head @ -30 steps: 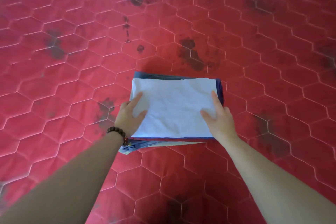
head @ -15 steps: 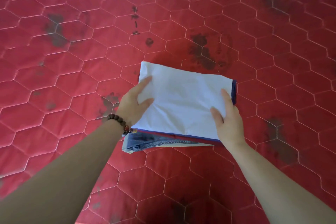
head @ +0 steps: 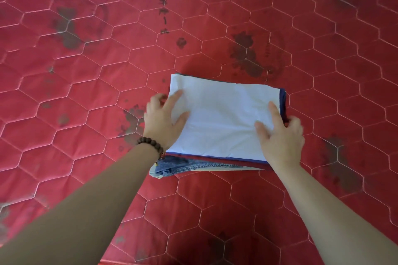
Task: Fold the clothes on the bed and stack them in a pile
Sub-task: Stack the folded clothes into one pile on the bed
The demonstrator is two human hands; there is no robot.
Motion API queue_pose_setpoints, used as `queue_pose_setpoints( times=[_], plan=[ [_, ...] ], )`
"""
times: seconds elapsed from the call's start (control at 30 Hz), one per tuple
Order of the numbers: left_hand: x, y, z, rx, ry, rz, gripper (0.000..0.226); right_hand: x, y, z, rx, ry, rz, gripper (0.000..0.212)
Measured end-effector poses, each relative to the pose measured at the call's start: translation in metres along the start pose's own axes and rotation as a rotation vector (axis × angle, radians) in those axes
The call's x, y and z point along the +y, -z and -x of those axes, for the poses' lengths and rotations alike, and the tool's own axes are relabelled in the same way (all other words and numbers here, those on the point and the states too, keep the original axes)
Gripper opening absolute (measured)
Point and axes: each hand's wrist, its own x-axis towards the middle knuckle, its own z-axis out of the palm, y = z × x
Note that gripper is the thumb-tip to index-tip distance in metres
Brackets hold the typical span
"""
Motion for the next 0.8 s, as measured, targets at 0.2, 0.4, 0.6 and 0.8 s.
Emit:
queue_pose_setpoints(
  times=[0.2, 0.4, 0.6, 0.8],
  plan=[
    [0.037, -0.009, -0.009, 0.200, -0.547, -0.251, 0.045, -0.058, -0.011, -0.006, 0.232, 0.438, 0.208, 0.053],
    [0.014, -0.054, -0.022, -0.184, -0.500, -0.776, 0.064, -0.068, -0.069, -0.008, -0.058, 0.452, 0.429, 0.063],
    [-0.012, -0.052, -0.027, -0.097, -0.423, -0.662, 0.068, -0.014, -0.056, -0.008, 0.063, 0.315, 0.363, 0.065],
    [-0.020, -0.054, -0.041, -0.227, -0.395, -0.551, 0.071, 0.003, -0.049, -0.010, -0.016, 0.250, 0.265, 0.066]
  ],
)
